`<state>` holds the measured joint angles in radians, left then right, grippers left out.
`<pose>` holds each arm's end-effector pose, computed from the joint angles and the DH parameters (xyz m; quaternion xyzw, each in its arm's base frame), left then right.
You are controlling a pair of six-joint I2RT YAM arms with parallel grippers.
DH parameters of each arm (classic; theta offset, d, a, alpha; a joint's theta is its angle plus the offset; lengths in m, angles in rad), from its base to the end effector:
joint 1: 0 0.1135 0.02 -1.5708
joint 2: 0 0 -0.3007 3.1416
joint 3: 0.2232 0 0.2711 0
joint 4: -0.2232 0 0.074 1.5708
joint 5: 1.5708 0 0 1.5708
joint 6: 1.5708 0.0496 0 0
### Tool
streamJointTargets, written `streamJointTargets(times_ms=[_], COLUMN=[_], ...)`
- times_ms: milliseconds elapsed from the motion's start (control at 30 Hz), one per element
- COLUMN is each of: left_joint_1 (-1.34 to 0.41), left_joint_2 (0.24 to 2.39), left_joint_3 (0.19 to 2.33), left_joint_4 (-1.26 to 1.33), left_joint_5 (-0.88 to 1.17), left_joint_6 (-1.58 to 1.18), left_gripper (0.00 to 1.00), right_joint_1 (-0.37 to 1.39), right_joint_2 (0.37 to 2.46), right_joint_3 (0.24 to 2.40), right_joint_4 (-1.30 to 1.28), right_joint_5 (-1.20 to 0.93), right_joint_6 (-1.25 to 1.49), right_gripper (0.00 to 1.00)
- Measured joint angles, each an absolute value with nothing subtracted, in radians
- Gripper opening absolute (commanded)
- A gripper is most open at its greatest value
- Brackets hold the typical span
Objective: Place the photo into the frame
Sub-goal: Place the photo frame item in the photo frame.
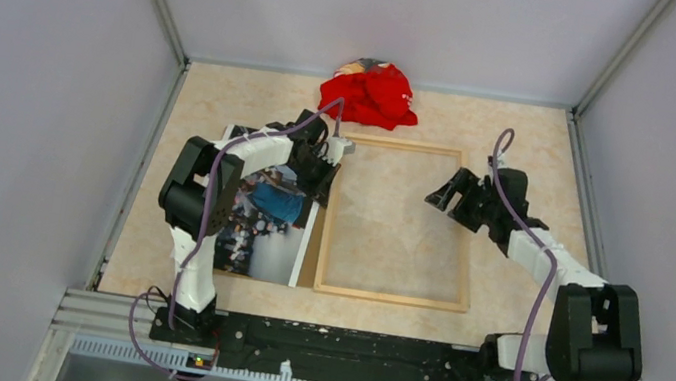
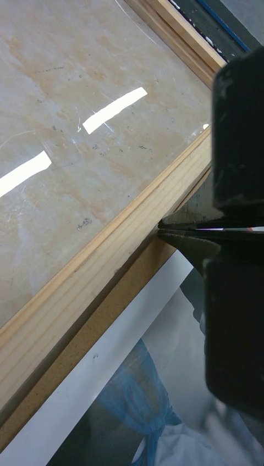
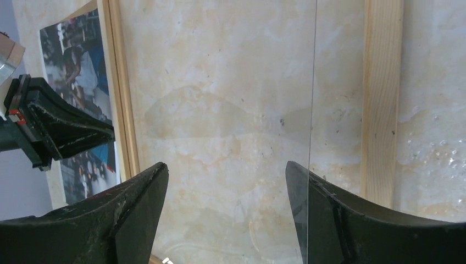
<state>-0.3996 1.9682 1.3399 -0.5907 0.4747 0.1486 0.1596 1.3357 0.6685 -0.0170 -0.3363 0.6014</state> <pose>0.3838 -0.1867 0.1730 0.2986 0.9101 -0.2510 0.1398 0.2821 0.0620 0.2131 0.1251 0.8847 0.2974 0.3365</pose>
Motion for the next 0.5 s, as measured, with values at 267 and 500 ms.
streamJointTargets(times_ms=[267, 500], left_joint_1=[-0.4, -0.4], left_joint_2=[1.968, 1.968], left_joint_3=[1.34, 1.34], left_joint_4=[-0.591, -0.59], left_joint_5=[0.475, 0.475], left_joint_6=[0.151, 0.151], left_gripper=[0.0, 0.0], right_joint_1=[0.16, 0.16], right_joint_2=[1.363, 1.38], right_joint_3=[0.697, 0.721], right_joint_4=[-0.062, -0.099], right_joint_5=[-0.288, -0.245], right_joint_6=[0.561, 0.541], right_gripper=[0.79, 0.8])
